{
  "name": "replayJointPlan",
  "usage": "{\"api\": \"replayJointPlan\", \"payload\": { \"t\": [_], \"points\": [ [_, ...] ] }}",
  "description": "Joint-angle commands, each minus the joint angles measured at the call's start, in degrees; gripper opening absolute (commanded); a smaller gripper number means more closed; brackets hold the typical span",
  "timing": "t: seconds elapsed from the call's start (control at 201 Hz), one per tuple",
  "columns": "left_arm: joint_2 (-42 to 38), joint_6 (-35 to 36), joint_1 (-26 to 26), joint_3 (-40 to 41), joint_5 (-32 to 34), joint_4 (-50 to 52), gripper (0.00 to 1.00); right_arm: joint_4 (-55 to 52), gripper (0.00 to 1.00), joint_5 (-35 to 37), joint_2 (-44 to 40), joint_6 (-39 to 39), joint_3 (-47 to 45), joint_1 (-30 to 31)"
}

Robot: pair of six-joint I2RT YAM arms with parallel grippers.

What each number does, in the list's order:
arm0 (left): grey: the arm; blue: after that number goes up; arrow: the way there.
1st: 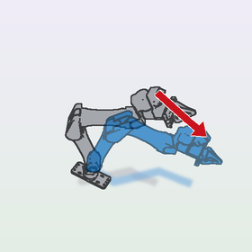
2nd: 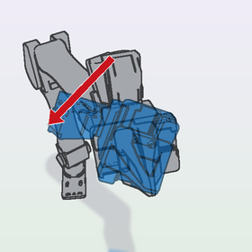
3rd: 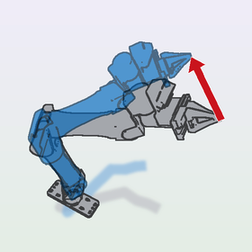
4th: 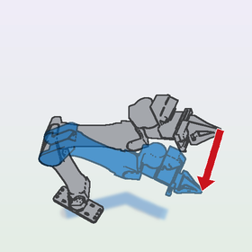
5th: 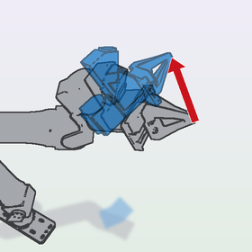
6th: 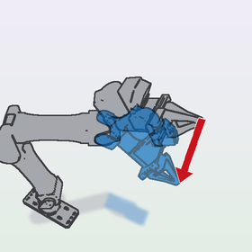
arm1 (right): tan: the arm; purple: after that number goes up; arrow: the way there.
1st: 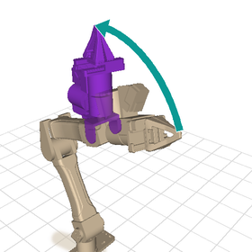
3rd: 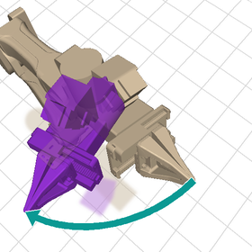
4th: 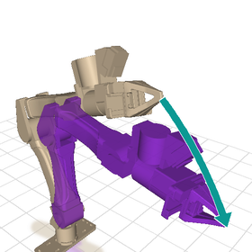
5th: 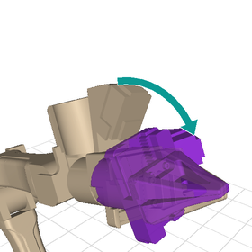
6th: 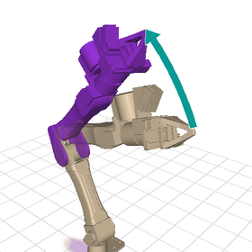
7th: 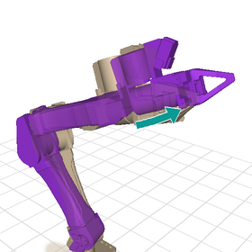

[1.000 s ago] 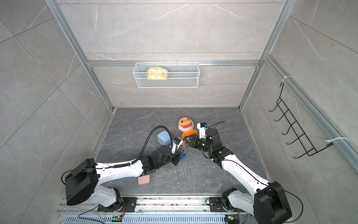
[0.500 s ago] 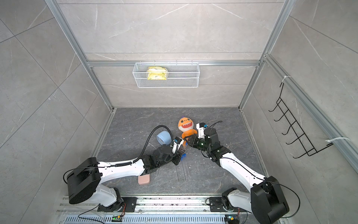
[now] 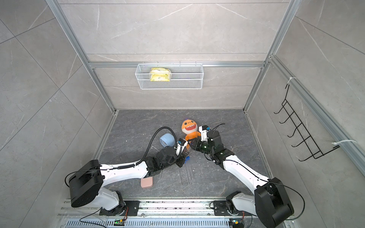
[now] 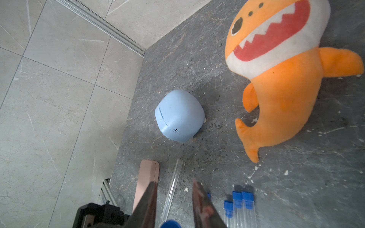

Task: Remove stoppers from test tubes
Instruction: Open the stopper on the test tube.

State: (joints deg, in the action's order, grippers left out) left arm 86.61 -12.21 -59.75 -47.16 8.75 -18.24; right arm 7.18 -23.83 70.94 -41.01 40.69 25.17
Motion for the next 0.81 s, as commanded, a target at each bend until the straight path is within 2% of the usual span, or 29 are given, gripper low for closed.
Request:
{"api": "replayJointPlan", "payload": {
  "t": [0.0, 0.528, 0.802],
  "points": [
    [-0.1, -0.3, 0.3, -2.2, -0.7, -0.8, 0.15, 1.2, 0.3, -0.2, 0.5, -0.3, 0.7, 0.5],
    [-0.1, -0.5, 0.3, -2.6, -1.1, -0.5, 0.15, 1.2, 0.27, 0.1, 0.8, -0.2, 0.5, 0.7],
    [-0.1, -0.5, 0.3, -2.5, -1.1, -0.4, 0.15, 1.3, 0.22, 0.6, 0.8, -0.4, 0.4, 0.8]
  ]
}}
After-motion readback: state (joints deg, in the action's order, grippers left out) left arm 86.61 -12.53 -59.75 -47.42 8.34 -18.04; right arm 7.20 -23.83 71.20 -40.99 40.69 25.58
